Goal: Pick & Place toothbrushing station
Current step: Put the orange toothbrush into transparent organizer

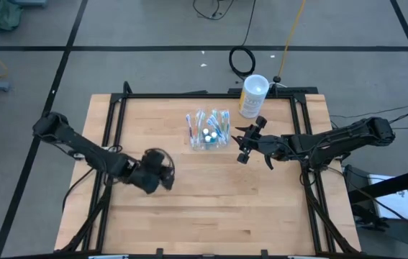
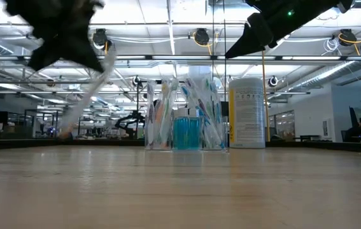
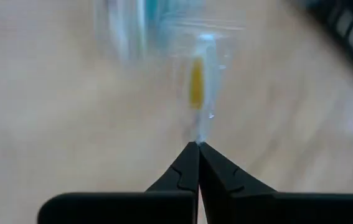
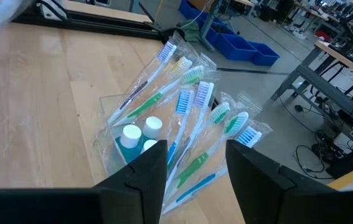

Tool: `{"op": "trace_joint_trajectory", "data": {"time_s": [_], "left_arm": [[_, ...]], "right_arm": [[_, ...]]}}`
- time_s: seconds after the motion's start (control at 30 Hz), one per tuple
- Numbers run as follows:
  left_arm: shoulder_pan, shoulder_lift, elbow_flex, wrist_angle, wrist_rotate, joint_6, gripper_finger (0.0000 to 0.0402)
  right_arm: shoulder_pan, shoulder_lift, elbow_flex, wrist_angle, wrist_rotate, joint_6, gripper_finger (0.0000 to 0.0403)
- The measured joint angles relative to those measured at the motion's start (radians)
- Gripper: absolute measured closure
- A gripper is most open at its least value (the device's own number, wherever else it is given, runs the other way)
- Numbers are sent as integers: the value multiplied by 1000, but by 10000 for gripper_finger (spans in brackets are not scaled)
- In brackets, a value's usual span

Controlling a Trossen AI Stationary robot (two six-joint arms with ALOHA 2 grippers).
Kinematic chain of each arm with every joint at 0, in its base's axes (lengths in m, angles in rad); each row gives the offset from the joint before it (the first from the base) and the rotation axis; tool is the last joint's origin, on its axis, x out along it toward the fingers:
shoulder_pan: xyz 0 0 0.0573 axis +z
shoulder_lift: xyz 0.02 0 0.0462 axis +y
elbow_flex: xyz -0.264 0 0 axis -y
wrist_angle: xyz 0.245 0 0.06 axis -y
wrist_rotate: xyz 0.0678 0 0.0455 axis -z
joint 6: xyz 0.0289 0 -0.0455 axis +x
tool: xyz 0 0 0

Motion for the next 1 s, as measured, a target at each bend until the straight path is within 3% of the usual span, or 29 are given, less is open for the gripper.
{"op": "trace_joint_trajectory", "data": {"time_s": [0.1,0.17,0.4,0.53,0.77,1.0], "left_arm": [[54,-4,23,134,-185,205,400],[94,4,23,261,-245,370,400],[241,26,23,668,-274,862,401],[316,50,24,787,-287,1077,401],[405,185,25,790,-273,1059,401],[428,368,25,789,-279,879,401]], "right_arm": [[0,0,0,0,0,0,245],[0,0,0,0,0,0,245],[0,0,0,0,0,0,245],[0,0,0,0,0,0,245],[0,0,0,0,0,0,245],[2,1,0,-1,0,50,245]]}}
